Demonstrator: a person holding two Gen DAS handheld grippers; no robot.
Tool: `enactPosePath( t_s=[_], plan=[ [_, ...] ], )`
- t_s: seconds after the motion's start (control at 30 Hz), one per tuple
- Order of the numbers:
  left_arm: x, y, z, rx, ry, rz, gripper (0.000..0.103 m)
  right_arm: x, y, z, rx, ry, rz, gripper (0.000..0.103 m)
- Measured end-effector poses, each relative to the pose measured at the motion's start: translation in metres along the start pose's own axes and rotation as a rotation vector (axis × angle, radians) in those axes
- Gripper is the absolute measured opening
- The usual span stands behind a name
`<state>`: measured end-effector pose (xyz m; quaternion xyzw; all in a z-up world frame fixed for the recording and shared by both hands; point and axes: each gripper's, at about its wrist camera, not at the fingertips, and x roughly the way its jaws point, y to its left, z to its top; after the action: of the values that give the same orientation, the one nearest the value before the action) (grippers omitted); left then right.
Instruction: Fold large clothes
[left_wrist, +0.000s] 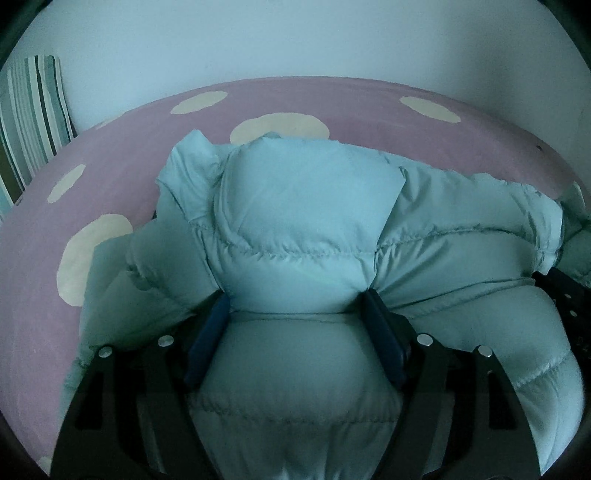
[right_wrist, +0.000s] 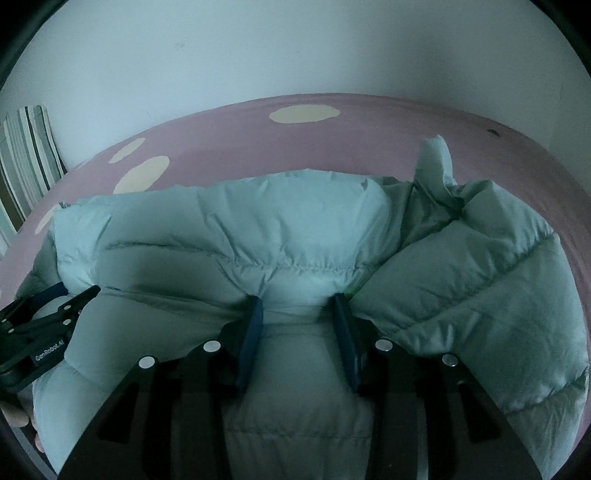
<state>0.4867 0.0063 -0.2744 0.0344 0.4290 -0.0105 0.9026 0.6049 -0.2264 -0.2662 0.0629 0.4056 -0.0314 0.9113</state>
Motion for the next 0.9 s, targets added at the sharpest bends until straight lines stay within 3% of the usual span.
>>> enactPosePath(
  t_s=[0.07, 0.13, 0.2, 0.3, 0.47, 0.6, 0.77, 0.9],
  plan=[
    [-0.009, 0.003, 0.003, -0.008, -0.003, -0.008, 0.074, -0.012, 0.001, 0.002, 0.002, -0.016, -0.007, 0.041],
    [-0.028, 0.009, 0.003, -0.017, -0.004, -0.01, 0.074, -0.025, 0.0, 0.003, 0.01, -0.026, -0.004, 0.051],
    [-0.045, 0.015, -0.001, -0.025, -0.015, -0.005, 0.077, -0.048, -0.004, 0.0, 0.02, -0.067, -0.005, 0.07],
    [-0.081, 0.043, -0.011, -0.058, -0.073, 0.031, 0.084, -0.082, -0.02, -0.008, 0.028, -0.124, -0.046, 0.076],
    [-0.102, 0.099, -0.035, -0.226, -0.06, 0.017, 0.091, -0.106, -0.068, -0.028, 0.095, -0.09, -0.102, 0.077],
    [-0.081, 0.13, -0.054, -0.344, 0.049, -0.036, 0.093, -0.099, -0.103, -0.038, 0.168, -0.021, -0.105, 0.078],
    [-0.06, 0.124, -0.06, -0.346, 0.108, -0.158, 0.093, -0.075, -0.119, -0.046, 0.22, 0.075, -0.031, 0.078],
    [-0.052, 0.114, -0.06, -0.293, 0.11, -0.151, 0.091, -0.062, -0.119, -0.053, 0.227, 0.107, -0.012, 0.078]
  ],
)
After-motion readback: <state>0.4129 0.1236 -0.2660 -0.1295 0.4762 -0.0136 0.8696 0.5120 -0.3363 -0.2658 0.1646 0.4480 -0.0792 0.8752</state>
